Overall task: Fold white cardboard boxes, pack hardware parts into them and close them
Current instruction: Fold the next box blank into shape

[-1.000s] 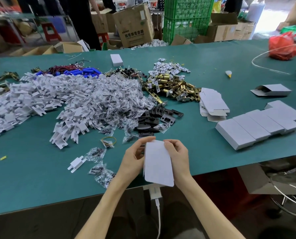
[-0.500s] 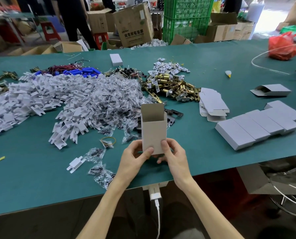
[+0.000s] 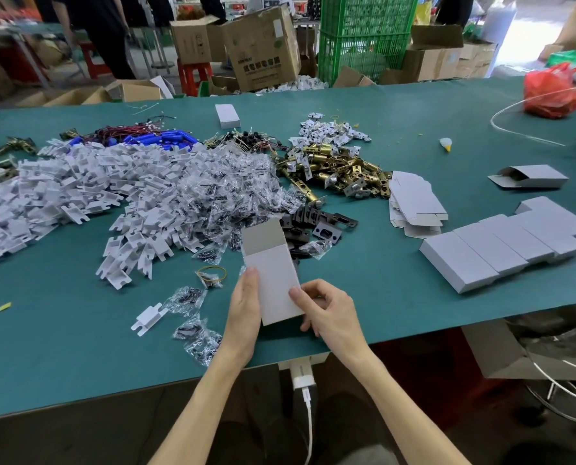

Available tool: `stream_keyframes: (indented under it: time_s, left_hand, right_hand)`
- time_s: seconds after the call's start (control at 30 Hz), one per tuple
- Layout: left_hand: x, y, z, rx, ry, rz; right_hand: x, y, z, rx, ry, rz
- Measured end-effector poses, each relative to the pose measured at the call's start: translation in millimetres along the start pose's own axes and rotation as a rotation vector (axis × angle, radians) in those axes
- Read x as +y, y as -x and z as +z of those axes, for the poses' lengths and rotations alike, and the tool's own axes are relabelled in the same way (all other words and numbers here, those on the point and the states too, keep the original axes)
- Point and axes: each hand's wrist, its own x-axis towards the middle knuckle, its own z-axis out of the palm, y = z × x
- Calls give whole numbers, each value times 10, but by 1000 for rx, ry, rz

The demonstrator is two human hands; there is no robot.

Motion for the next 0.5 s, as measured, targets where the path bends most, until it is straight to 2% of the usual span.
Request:
stream_keyframes:
  time_s: [0.13, 0.33, 0.5]
  left_hand:
    - [-35, -6, -22, 46, 9, 3]
    - [12, -53, -21, 277, 201, -54]
    - [19, -1, -22, 178, 146, -19]
  right_hand:
    - [12, -9, 24, -7, 48, -10]
    - [-4, -11, 7, -59, 50, -18]
    - [23, -7, 25, 4, 106, -41]
